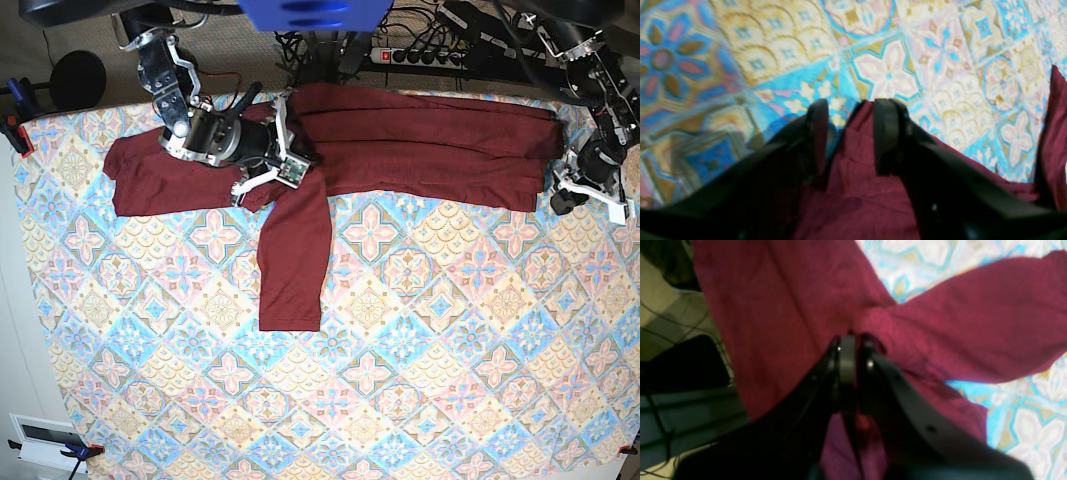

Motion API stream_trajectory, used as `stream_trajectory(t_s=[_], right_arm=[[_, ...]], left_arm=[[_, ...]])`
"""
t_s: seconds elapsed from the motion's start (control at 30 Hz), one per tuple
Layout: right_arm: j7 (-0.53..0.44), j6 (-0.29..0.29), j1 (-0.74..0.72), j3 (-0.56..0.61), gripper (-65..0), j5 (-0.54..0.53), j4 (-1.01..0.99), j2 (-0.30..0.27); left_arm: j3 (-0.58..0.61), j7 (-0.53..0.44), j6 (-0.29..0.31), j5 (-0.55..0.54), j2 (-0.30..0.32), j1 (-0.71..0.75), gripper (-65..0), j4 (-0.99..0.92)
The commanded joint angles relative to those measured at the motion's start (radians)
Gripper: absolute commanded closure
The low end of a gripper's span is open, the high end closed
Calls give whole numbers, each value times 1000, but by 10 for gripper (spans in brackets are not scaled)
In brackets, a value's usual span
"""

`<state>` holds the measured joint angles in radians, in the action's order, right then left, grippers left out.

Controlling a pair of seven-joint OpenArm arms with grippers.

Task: Layout the t-shirt on the table in an organized manner, then fold the t-shirt properly
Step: 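Grasp the hanging sleeve with the right gripper and fold it onto the strip, then grasp the sleeve end with the left gripper and fold it over the strip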

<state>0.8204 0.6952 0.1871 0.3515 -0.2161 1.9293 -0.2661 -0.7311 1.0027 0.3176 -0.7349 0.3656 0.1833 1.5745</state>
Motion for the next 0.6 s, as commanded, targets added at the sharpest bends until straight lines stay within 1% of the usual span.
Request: stream_trajectory(t_s=[0.0,0.1,0.2,0.3,0.43,0.5,0.57], right_arm=[[-16,3,-2,13,0,-16,19,-5],[-16,3,-4,40,0,-16,19,-6],[-16,3,-5,67,-5,-16,19,-12],[-16,3,-28,116,-42,-16,19,-57],[-16,3,-64,151,-104,-16,19,-63],[-14,3,-65,149,-122,-16,19,-65],[-14,3,-62,149,-128,-16,20,-86]], left_arm=[[-6,-20,4,-13,22,-6,-225,20],[2,-20,4,-13,13,-6,-225,20],[48,-20,4,-13,11,-8,-225,20],[94,-21,4,-13,13,-28,-225,22],[143,-21,4,-13,10,-55,-225,22],[170,-20,4,-13,8,-94,-225,22],[218,-20,4,-13,8,-126,-225,22]])
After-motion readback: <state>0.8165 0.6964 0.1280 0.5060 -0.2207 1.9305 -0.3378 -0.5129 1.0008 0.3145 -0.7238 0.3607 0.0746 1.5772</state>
